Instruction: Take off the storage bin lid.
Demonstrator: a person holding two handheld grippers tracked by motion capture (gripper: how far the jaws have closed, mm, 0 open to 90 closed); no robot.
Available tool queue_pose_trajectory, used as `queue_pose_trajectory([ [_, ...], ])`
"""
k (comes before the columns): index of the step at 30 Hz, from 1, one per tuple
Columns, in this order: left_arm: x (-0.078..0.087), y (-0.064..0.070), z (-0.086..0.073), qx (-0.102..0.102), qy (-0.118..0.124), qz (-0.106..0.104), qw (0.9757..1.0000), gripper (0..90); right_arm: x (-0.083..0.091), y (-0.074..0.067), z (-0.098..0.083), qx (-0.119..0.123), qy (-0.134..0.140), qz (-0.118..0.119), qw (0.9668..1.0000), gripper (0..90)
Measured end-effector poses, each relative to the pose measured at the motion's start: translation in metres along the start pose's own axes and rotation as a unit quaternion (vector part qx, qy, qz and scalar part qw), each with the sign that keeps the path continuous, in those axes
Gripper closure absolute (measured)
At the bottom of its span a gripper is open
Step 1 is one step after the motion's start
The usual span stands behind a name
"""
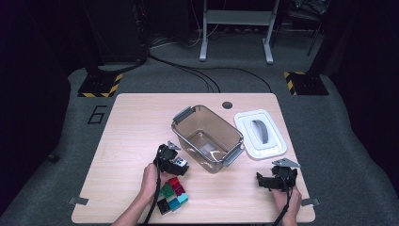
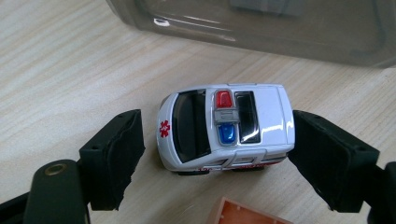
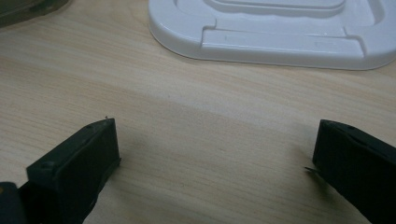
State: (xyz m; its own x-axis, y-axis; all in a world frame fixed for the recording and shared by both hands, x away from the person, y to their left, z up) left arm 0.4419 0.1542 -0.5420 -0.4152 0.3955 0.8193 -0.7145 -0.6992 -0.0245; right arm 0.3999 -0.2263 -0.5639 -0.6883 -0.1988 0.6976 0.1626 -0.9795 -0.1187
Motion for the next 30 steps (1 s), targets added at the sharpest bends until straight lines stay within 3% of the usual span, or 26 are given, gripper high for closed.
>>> queue_pose_trajectory([
  [14,-0.0035,-0.0015,-0.0018,0.006,-0.01,-0.002,0.9999,24.4,-0.0001,-0.0003,0.0001,-0.002,0.0,0.001,1.0,0.0],
  [30,-0.002,-0.0038,-0.0035,-0.005,-0.004,-0.007,1.0,25.1,-0.0002,-0.0003,0.0001,-0.003,0.0,0.001,1.0,0.0],
])
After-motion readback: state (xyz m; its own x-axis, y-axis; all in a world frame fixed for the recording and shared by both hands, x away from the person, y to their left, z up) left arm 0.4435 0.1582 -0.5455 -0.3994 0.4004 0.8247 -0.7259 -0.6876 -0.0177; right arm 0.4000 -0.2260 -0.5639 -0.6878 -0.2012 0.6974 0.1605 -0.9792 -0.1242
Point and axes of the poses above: each handheld gripper's, and its own axes: x roughly backward along the jaws, z roughly out of its top, y roughly to its right, the point moved 5 cm from there along -x, roughly forward along the jaws, and after that the axes turned 10 degrees about -x, right-handed, at the moved point
